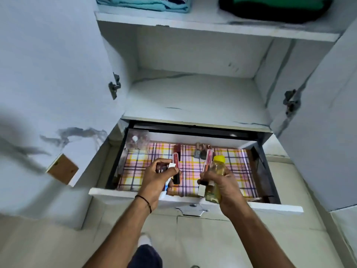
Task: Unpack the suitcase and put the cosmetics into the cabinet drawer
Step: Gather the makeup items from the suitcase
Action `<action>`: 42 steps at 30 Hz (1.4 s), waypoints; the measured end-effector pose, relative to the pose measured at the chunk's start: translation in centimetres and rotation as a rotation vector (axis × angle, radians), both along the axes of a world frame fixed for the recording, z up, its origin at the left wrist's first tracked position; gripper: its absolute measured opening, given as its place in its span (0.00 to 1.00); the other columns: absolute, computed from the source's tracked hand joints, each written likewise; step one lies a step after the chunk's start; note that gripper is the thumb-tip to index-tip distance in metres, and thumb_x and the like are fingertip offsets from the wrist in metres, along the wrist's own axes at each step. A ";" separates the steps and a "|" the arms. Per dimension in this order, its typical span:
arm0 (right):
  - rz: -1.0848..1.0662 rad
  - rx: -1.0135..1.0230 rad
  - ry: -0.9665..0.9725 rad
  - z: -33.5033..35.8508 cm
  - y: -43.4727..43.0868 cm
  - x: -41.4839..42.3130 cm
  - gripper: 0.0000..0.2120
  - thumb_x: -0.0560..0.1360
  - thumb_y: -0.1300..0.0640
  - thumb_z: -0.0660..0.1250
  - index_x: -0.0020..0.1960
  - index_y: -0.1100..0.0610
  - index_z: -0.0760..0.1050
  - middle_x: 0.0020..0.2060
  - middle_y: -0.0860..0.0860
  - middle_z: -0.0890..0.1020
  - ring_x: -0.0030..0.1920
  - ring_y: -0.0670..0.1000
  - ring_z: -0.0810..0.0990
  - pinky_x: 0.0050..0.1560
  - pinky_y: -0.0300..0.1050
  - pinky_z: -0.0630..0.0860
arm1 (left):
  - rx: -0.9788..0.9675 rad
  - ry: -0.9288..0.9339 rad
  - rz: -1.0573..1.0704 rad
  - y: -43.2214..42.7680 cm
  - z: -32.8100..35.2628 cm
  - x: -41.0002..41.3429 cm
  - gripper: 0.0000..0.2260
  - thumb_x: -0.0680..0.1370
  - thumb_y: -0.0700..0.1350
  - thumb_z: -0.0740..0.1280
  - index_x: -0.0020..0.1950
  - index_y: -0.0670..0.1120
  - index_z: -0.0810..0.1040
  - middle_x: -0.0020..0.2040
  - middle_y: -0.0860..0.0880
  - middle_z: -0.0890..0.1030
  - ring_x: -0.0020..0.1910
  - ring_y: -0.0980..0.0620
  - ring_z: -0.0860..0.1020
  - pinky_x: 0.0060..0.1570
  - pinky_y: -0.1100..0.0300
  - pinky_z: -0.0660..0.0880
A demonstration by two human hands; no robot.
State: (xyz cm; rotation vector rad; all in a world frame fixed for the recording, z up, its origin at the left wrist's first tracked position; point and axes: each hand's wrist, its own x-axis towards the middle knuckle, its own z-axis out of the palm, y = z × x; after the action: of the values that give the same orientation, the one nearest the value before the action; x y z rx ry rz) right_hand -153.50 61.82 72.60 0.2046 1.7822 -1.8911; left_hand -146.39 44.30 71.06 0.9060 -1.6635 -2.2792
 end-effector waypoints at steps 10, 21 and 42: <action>-0.118 0.132 -0.198 -7.0 -7.8 -5.5 0.15 0.70 0.68 0.73 0.56 0.63 0.77 0.43 0.58 0.83 0.41 0.56 0.83 0.31 0.43 0.77 | -0.090 -0.240 -0.089 -8.6 -7.1 -7.3 0.10 0.73 0.36 0.74 0.51 0.43 0.79 0.48 0.40 0.83 0.33 0.45 0.77 0.24 0.62 0.73; -0.051 0.301 -0.197 -12.0 -8.8 -7.5 0.17 0.71 0.73 0.71 0.57 0.63 0.72 0.46 0.58 0.82 0.37 0.49 0.83 0.32 0.39 0.79 | -0.261 -0.368 -0.127 -7.9 -13.6 -9.7 0.10 0.72 0.37 0.75 0.49 0.47 0.79 0.51 0.45 0.81 0.47 0.42 0.81 0.37 0.54 0.81; -0.163 0.284 -0.059 -15.9 -5.9 -8.5 0.22 0.69 0.57 0.74 0.60 0.63 0.75 0.50 0.58 0.84 0.50 0.55 0.85 0.45 0.47 0.83 | -0.612 -0.398 -0.237 -4.3 -12.9 -15.7 0.15 0.74 0.40 0.74 0.59 0.42 0.75 0.51 0.50 0.78 0.36 0.64 0.73 0.28 0.77 0.70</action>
State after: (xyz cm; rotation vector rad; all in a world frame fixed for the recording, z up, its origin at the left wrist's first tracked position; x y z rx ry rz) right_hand -162.04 55.89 56.69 0.5173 2.0416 -1.7107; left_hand -162.11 39.95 58.20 1.0841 -2.5504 -1.5773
